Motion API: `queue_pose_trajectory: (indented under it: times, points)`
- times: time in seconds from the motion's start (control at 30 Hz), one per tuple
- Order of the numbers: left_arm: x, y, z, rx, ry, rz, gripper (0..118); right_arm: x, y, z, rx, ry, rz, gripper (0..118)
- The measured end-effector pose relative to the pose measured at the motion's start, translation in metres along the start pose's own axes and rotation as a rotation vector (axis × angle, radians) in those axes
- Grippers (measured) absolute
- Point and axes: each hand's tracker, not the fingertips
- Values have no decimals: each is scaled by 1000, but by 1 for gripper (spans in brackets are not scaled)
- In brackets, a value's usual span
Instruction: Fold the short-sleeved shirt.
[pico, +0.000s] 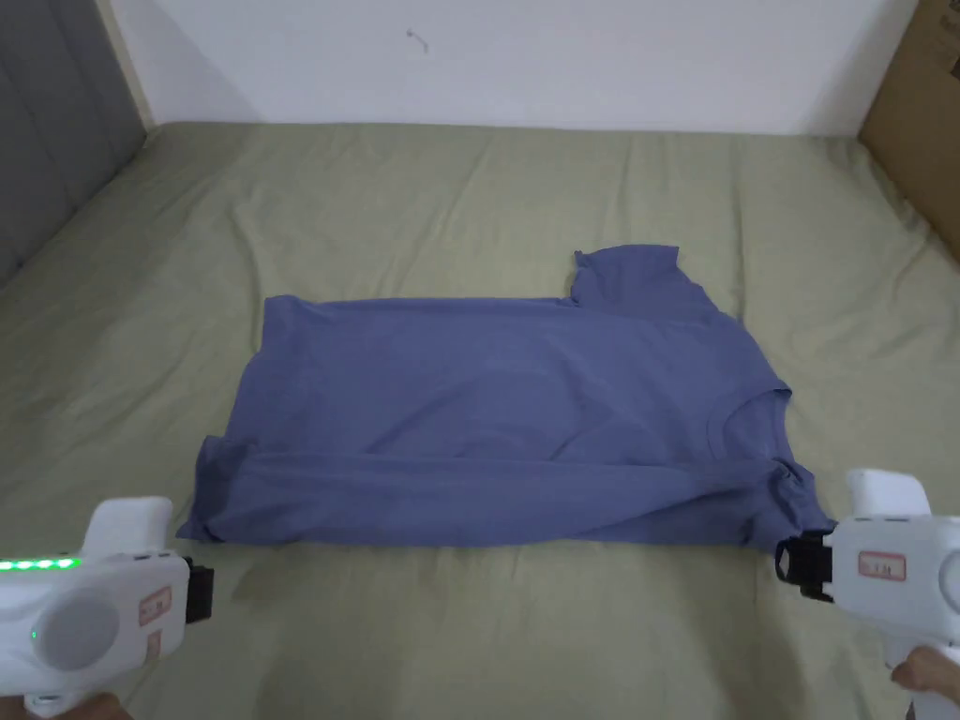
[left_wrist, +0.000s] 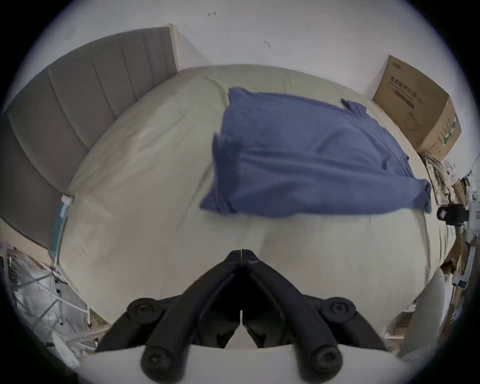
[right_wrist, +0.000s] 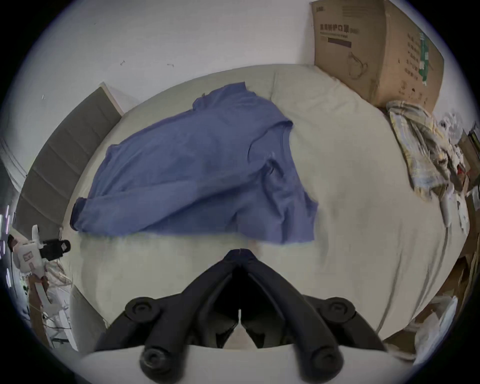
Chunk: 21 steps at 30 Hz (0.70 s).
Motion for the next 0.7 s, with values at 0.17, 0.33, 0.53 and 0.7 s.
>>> queue_pose_trajectory:
  times: [0.17, 0.33, 0.53, 0.7]
  points:
    - [-2, 1, -3, 32, 6, 3, 12, -6, -17, -9, -28, -15, 13, 1]
    - [-14, 33, -17, 37, 12, 66, 102, -7, -17, -10, -34, -8, -9, 1]
    - [-20, 55, -48, 48, 10, 131, 96, -12, -17, -16, -58, -25, 35, 1]
    - [-21, 53, -76, 1, 13, 114, 36, -9, -19, -19, -76, -21, 9, 1]
